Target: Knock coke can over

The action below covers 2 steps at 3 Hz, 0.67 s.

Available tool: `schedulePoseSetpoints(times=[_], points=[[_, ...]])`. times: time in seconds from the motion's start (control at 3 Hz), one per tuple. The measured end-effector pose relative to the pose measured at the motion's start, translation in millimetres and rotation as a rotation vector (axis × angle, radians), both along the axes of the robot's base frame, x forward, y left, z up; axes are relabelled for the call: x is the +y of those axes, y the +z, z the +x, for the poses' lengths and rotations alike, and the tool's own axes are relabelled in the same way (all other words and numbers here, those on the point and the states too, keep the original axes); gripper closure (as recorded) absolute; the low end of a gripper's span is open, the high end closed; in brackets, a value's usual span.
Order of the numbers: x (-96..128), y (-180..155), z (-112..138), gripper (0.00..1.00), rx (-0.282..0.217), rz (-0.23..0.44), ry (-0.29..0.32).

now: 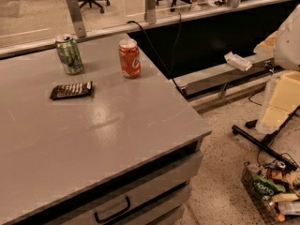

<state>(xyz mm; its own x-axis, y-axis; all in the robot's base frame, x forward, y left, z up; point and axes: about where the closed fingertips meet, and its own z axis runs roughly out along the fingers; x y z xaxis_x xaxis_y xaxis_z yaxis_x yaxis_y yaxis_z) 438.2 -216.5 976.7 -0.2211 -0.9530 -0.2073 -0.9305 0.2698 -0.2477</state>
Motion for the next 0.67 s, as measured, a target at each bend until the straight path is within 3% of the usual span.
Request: schedulePoseSetpoints(times=[0.33, 0.67], points=[[1.7, 2.0, 0.5, 0.0, -0.011, 0.004, 0.009], [7.5, 11.8, 22.5, 0.0, -0.076, 0.085, 0.076]])
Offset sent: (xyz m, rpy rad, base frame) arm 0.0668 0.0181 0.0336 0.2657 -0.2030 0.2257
